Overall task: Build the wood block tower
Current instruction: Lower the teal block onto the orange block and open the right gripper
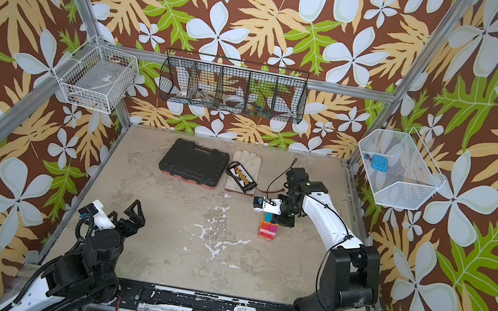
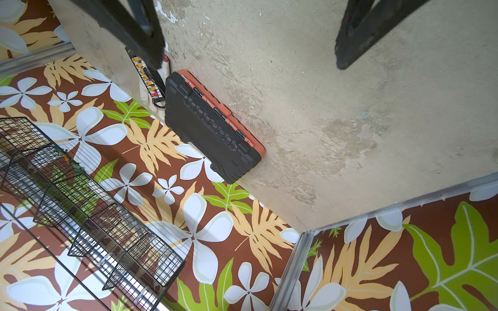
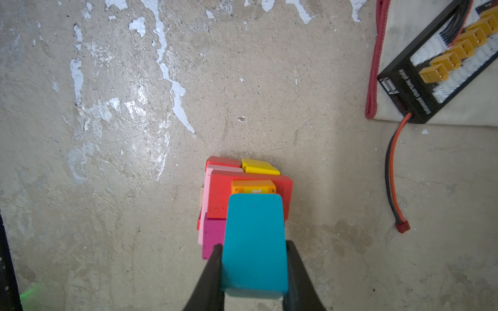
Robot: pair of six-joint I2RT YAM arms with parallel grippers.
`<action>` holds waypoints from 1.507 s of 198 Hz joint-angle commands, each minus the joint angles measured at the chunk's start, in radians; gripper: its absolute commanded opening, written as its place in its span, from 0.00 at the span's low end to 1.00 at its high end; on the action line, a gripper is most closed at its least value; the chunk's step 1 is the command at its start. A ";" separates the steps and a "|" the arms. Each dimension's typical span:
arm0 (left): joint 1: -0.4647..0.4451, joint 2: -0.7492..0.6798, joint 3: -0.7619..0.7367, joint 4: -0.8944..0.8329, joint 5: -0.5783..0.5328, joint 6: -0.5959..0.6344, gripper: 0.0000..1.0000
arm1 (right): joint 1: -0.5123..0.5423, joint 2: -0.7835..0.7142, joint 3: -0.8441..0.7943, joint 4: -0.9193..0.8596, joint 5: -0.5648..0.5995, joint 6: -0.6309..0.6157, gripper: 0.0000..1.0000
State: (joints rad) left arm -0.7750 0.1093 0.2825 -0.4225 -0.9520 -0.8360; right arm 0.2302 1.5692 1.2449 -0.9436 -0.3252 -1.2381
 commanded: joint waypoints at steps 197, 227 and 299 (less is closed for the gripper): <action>0.001 0.000 0.000 0.005 -0.004 0.009 1.00 | 0.003 0.029 -0.001 0.003 0.005 0.043 0.28; 0.002 -0.001 0.001 0.006 -0.004 0.009 1.00 | 0.003 0.029 -0.004 0.005 0.009 0.042 0.37; 0.002 0.000 0.000 0.005 -0.004 0.010 1.00 | 0.003 0.023 -0.001 0.009 -0.001 0.043 0.44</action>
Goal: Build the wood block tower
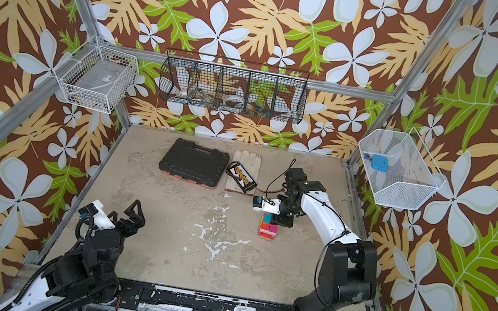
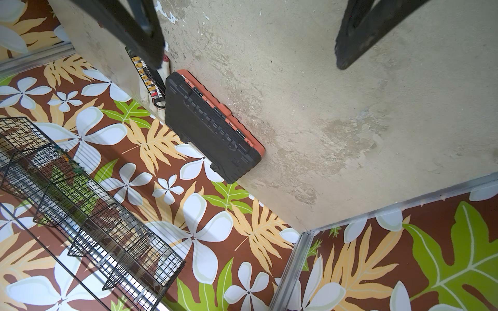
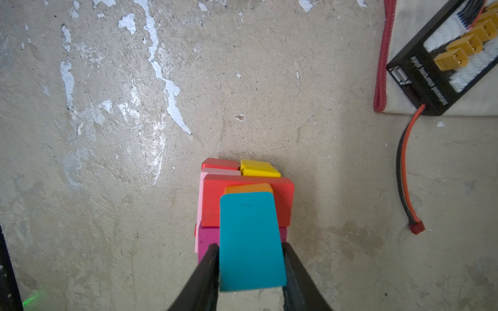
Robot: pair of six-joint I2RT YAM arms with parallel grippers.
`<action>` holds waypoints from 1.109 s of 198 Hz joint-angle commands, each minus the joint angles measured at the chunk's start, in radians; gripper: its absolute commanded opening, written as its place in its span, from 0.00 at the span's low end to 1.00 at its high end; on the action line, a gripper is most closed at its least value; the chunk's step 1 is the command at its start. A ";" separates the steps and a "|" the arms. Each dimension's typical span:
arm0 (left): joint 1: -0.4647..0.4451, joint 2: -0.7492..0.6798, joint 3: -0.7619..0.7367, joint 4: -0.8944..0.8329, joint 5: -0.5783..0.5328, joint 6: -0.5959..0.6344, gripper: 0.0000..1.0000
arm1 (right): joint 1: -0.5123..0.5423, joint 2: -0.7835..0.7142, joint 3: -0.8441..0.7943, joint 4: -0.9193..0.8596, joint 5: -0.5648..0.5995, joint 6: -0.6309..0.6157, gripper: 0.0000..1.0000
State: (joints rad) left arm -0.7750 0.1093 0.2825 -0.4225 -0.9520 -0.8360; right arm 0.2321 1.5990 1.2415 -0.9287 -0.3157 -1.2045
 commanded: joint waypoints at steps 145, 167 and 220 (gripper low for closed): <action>0.001 0.007 -0.003 0.012 -0.069 0.003 1.00 | -0.244 -0.490 -0.215 0.926 -0.622 0.631 0.82; 0.002 -0.005 -0.036 0.090 -0.098 0.083 1.00 | -0.249 -0.541 -0.359 1.183 -0.358 0.922 0.94; 0.003 -0.044 -0.135 0.463 -0.022 0.462 1.00 | -0.272 -0.738 -0.859 1.577 0.366 1.407 0.99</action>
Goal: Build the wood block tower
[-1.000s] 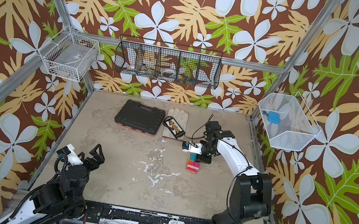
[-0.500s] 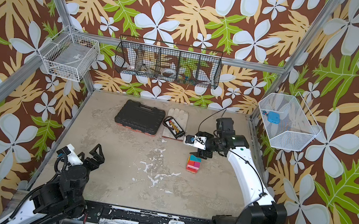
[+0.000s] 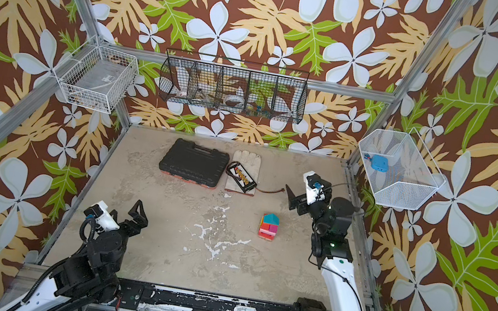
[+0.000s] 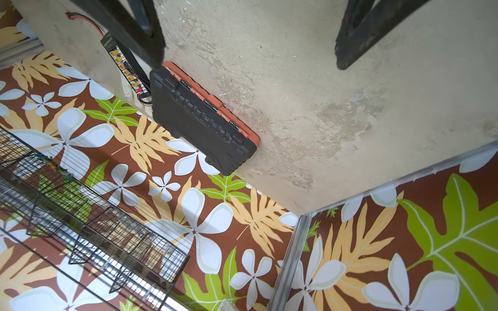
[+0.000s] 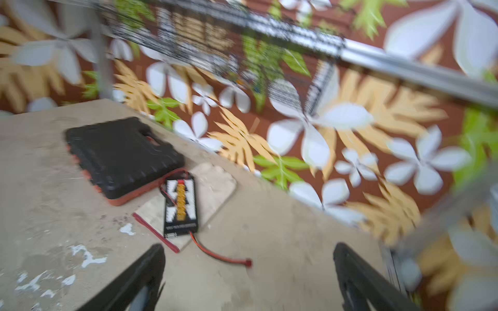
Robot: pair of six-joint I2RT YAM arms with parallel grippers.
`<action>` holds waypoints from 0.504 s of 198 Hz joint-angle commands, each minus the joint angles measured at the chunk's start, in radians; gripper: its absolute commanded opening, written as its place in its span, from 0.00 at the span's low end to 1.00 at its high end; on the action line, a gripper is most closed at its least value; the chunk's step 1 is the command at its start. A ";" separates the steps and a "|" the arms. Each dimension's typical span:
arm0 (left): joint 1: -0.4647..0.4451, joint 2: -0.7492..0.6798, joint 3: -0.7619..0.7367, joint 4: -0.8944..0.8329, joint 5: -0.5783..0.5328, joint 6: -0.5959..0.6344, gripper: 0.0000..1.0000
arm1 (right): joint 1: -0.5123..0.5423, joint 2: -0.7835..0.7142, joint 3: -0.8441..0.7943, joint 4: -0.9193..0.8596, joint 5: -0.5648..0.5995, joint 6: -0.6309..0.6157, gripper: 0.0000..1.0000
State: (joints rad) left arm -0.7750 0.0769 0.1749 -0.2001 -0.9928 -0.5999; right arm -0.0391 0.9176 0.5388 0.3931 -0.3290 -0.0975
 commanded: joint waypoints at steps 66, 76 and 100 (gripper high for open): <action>0.126 0.315 -0.327 1.254 -0.024 0.628 1.00 | -0.001 0.091 -0.514 0.582 0.657 0.342 0.99; 0.238 0.432 -0.273 1.178 0.058 0.536 1.00 | -0.001 0.151 -0.471 0.570 0.600 0.337 1.00; 0.500 0.705 -0.152 1.125 0.328 0.443 1.00 | 0.010 0.234 -0.443 0.635 0.597 0.312 1.00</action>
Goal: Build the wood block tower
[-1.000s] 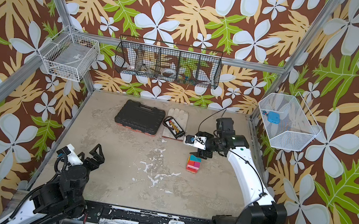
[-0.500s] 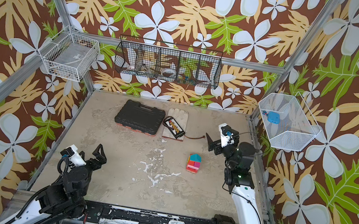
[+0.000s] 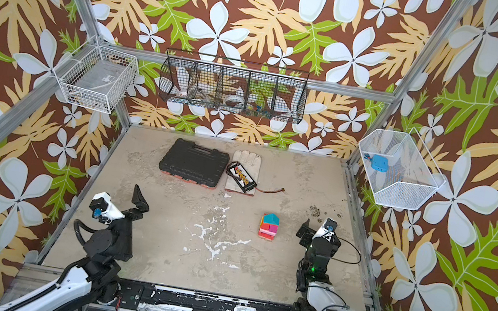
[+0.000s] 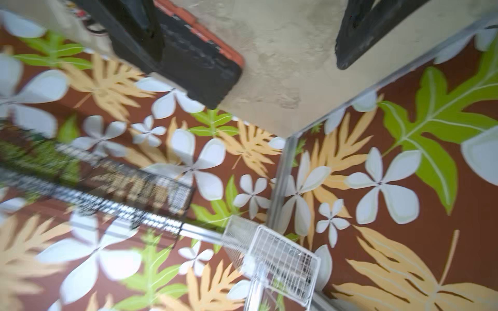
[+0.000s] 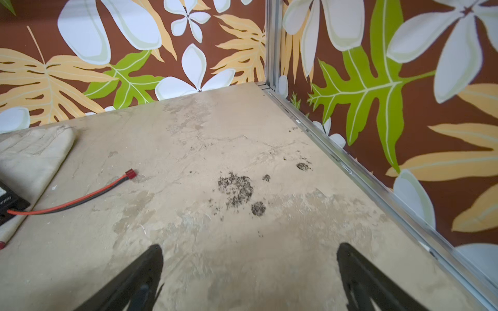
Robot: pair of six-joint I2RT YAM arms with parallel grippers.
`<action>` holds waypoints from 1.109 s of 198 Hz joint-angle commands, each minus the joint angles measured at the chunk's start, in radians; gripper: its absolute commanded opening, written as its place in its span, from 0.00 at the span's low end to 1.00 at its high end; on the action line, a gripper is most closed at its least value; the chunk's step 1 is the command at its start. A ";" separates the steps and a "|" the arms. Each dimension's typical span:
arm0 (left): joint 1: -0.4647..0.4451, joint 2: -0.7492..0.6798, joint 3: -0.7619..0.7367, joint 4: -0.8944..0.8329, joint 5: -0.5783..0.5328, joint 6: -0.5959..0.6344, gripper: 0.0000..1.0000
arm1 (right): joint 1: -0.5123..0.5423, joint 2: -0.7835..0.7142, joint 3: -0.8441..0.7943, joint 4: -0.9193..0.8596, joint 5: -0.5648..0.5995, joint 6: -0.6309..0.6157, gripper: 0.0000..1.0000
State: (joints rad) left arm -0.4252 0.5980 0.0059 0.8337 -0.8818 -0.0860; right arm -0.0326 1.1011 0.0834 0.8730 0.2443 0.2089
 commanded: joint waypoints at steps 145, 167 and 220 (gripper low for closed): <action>0.283 0.890 0.111 0.598 0.452 0.053 1.00 | 0.041 0.366 0.099 0.350 -0.150 -0.141 1.00; 0.284 0.868 0.114 0.551 0.455 0.036 1.00 | 0.045 0.361 0.102 0.338 -0.143 -0.141 1.00; 0.285 0.862 0.120 0.530 0.455 0.033 1.00 | 0.064 0.365 0.107 0.335 -0.108 -0.154 1.00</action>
State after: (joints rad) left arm -0.1417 1.4643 0.1223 1.3399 -0.4320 -0.0483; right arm 0.0265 1.4643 0.1848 1.1984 0.1078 0.0681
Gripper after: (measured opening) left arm 0.997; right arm 0.997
